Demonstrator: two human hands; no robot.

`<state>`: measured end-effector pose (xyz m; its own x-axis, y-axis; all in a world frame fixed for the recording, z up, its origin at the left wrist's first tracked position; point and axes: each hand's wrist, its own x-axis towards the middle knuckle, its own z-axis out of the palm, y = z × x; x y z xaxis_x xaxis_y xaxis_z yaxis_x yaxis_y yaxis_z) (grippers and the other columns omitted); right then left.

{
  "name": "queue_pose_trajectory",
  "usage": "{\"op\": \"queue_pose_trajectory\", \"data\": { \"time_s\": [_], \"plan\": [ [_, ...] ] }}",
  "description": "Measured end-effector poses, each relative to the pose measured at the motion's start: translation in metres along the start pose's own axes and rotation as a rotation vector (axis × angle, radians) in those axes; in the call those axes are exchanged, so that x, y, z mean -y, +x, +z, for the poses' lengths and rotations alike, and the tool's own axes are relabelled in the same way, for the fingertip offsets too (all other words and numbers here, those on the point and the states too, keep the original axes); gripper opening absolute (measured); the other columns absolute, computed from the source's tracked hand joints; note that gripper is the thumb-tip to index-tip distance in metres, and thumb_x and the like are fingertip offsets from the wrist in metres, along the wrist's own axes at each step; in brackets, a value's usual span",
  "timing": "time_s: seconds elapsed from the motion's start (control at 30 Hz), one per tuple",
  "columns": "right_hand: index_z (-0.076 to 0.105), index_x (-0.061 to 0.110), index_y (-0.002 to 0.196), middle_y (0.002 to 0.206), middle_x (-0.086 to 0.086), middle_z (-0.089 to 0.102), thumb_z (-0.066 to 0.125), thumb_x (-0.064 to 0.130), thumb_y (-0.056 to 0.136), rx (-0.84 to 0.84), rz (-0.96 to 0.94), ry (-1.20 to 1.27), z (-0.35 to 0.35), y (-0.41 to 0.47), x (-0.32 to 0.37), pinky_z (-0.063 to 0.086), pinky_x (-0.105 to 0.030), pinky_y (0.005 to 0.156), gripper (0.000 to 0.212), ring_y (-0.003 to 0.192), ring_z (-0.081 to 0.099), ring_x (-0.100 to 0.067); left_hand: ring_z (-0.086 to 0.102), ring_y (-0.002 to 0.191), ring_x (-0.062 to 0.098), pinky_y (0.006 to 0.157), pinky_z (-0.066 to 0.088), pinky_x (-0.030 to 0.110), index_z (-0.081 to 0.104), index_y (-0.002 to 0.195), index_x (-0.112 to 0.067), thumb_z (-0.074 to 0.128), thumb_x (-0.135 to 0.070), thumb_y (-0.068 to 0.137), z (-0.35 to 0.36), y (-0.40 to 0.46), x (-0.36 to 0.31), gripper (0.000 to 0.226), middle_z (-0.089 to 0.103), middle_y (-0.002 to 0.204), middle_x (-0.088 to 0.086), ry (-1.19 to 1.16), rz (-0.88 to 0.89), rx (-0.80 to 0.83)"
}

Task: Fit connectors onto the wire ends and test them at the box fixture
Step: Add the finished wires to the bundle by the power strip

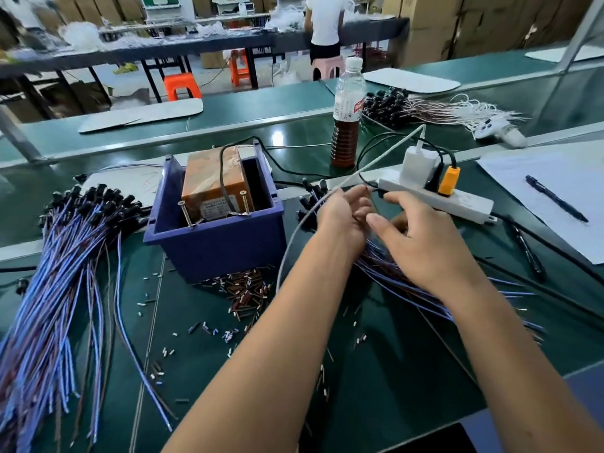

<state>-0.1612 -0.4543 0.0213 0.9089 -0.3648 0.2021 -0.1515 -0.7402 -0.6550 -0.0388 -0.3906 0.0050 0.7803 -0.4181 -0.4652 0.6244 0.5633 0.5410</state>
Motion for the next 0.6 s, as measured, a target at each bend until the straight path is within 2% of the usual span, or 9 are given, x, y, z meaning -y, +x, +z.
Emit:
{"op": "queue_pose_trajectory", "data": {
  "time_s": [0.1, 0.17, 0.23, 0.3, 0.37, 0.43, 0.53, 0.57, 0.6],
  "plan": [
    [0.076, 0.026, 0.105, 0.067, 0.004, 0.072, 0.064, 0.037, 0.101, 0.070, -0.017, -0.006, -0.005, 0.001, -0.004, 0.045, -0.026, 0.063, 0.017, 0.061, 0.063, -0.004, 0.045, 0.037, 0.005, 0.034, 0.031, 0.010, 0.053, 0.085, 0.002, 0.026, -0.021, 0.113, -0.004, -0.002, -0.016, 0.045, 0.052, 0.078, 0.011, -0.022, 0.075, -0.012],
    [0.077, 0.024, 0.087, 0.054, 0.004, 0.064, 0.062, 0.038, 0.102, 0.100, -0.039, -0.073, -0.014, 0.000, -0.007, 0.035, -0.023, 0.050, 0.025, 0.049, 0.055, -0.005, 0.049, 0.052, 0.011, 0.036, 0.037, 0.011, 0.055, 0.089, 0.002, 0.028, -0.028, 0.114, -0.004, -0.005, -0.025, 0.047, 0.052, 0.079, 0.013, -0.013, 0.124, -0.045],
    [0.076, 0.025, 0.079, 0.048, 0.006, 0.057, 0.060, 0.041, 0.102, 0.139, -0.036, -0.151, -0.030, -0.003, -0.009, 0.027, -0.023, 0.044, 0.032, 0.043, 0.048, -0.006, 0.051, 0.061, 0.013, 0.039, 0.043, 0.014, 0.059, 0.093, 0.001, 0.029, -0.035, 0.114, -0.007, -0.004, -0.032, 0.051, 0.054, 0.079, 0.011, 0.071, 0.193, -0.091],
    [0.075, 0.028, 0.075, 0.049, 0.017, 0.058, 0.060, 0.042, 0.101, 0.157, -0.030, -0.264, -0.042, -0.003, -0.013, 0.031, -0.027, 0.045, 0.033, 0.045, 0.052, -0.003, 0.052, 0.061, 0.012, 0.046, 0.046, 0.019, 0.067, 0.092, -0.005, 0.032, -0.040, 0.113, -0.012, -0.003, -0.036, 0.054, 0.059, 0.081, 0.006, 0.280, 0.285, -0.149],
    [0.073, 0.027, 0.075, 0.055, 0.012, 0.064, 0.063, 0.043, 0.100, 0.170, -0.031, -0.376, -0.041, 0.000, -0.017, 0.043, -0.030, 0.052, 0.031, 0.053, 0.059, -0.004, 0.050, 0.063, 0.011, 0.055, 0.043, 0.025, 0.071, 0.084, -0.012, 0.035, -0.044, 0.111, -0.015, 0.000, -0.033, 0.056, 0.060, 0.080, -0.001, 0.559, 0.409, -0.233],
    [0.073, 0.028, 0.079, 0.073, 0.005, 0.072, 0.066, 0.045, 0.098, 0.194, -0.017, -0.469, -0.029, 0.002, -0.019, 0.050, -0.033, 0.062, 0.027, 0.072, 0.066, -0.017, 0.056, 0.069, 0.015, 0.062, 0.044, 0.028, 0.069, 0.079, -0.015, 0.038, -0.046, 0.110, -0.019, 0.004, -0.029, 0.054, 0.061, 0.077, -0.002, 0.730, 0.518, -0.325],
    [0.078, 0.030, 0.084, 0.083, -0.002, 0.074, 0.073, 0.045, 0.093, 0.184, 0.031, -0.462, -0.006, 0.002, -0.024, 0.051, -0.032, 0.068, 0.018, 0.081, 0.068, -0.025, 0.067, 0.095, 0.032, 0.088, 0.054, 0.036, 0.059, 0.084, -0.015, 0.046, -0.039, 0.108, -0.026, 0.010, -0.027, 0.037, 0.068, 0.093, 0.009, 0.803, 0.500, -0.398],
    [0.077, 0.030, 0.080, 0.080, -0.001, 0.073, 0.077, 0.044, 0.090, 0.155, 0.039, -0.435, 0.001, 0.002, -0.027, 0.049, -0.030, 0.066, 0.018, 0.079, 0.068, -0.025, 0.066, 0.098, 0.032, 0.088, 0.052, 0.034, 0.054, 0.083, -0.016, 0.050, -0.034, 0.106, -0.029, 0.011, -0.027, 0.029, 0.066, 0.094, 0.009, 0.838, 0.479, -0.437],
    [0.075, 0.030, 0.076, 0.077, 0.001, 0.072, 0.080, 0.044, 0.087, 0.112, 0.038, -0.408, 0.006, 0.001, -0.030, 0.045, -0.029, 0.063, 0.019, 0.077, 0.067, -0.024, 0.066, 0.094, 0.031, 0.082, 0.050, 0.030, 0.051, 0.082, -0.018, 0.052, -0.029, 0.104, -0.032, 0.008, -0.025, 0.025, 0.065, 0.092, 0.008, 0.880, 0.469, -0.476]
  ]
}}
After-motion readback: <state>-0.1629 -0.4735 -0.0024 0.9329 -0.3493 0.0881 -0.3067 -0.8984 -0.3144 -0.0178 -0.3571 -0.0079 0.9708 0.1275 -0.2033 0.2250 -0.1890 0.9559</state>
